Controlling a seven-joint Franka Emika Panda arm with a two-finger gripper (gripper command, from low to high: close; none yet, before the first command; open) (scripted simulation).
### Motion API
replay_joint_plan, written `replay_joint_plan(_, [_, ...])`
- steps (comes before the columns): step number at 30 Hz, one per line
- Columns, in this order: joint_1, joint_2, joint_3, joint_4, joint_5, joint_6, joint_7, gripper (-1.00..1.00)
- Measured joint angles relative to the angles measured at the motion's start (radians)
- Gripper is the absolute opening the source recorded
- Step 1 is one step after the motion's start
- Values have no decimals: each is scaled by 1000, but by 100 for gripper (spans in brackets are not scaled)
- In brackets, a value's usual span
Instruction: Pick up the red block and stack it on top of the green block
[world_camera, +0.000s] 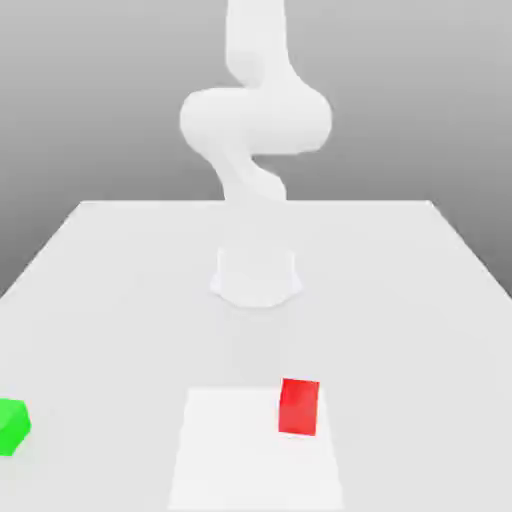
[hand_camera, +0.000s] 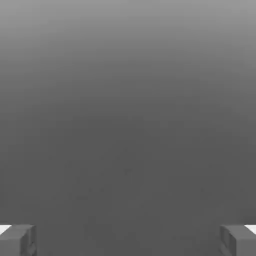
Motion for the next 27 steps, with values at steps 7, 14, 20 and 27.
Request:
replay_joint_plan(7, [167, 210, -133, -135, 50, 128, -365, 0])
replay_joint_plan(14, [297, 419, -210, -267, 88, 252, -711, 0])
replay_joint_plan(20, [365, 585, -231, -381, 74, 362, -974, 0])
replay_joint_plan(27, [383, 729, -231, -465, -13, 476, -1137, 0])
